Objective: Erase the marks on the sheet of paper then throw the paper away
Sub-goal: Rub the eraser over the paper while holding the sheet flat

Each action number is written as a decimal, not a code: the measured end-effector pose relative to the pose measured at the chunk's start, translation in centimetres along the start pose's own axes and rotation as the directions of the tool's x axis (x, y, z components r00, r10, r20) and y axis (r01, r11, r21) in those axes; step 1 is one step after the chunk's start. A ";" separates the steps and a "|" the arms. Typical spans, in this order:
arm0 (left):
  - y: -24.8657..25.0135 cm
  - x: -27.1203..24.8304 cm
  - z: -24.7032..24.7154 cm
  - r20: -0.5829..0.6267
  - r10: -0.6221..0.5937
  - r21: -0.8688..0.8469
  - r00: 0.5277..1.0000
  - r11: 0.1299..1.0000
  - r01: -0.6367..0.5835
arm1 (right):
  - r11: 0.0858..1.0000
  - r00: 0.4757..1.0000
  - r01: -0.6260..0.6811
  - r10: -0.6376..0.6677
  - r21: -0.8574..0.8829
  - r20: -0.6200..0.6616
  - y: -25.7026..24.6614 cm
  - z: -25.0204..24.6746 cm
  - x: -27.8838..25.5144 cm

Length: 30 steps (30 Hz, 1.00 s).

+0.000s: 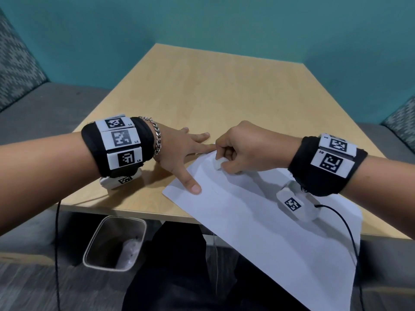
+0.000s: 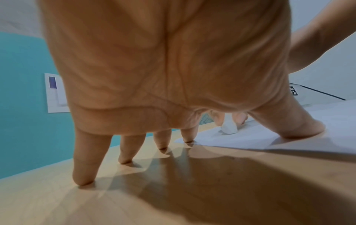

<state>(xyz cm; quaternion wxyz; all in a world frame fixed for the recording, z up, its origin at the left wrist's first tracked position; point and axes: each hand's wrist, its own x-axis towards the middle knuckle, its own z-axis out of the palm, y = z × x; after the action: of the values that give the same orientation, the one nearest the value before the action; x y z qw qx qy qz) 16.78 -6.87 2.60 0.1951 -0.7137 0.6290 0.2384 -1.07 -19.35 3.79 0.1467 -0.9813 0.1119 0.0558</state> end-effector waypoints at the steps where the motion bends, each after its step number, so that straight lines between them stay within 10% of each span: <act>1: -0.1 0.1 0.0 0.004 -0.003 0.004 1.000 1.000 0.003 | 1.000 0.999 -0.020 0.019 -0.022 -0.038 0.3 -0.1 0.2; 30: -0.1 0.2 0.0 0.018 -0.011 0.012 1.000 1.000 0.011 | 0.998 0.995 -0.032 0.026 -0.053 -0.100 -0.3 0.4 -0.6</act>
<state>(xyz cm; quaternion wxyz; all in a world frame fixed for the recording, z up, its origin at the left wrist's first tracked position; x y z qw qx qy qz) 16.86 -7.04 2.44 0.2065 -0.7139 0.6247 0.2398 -1.59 -18.87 3.60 0.1134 -0.9847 0.1317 0.0123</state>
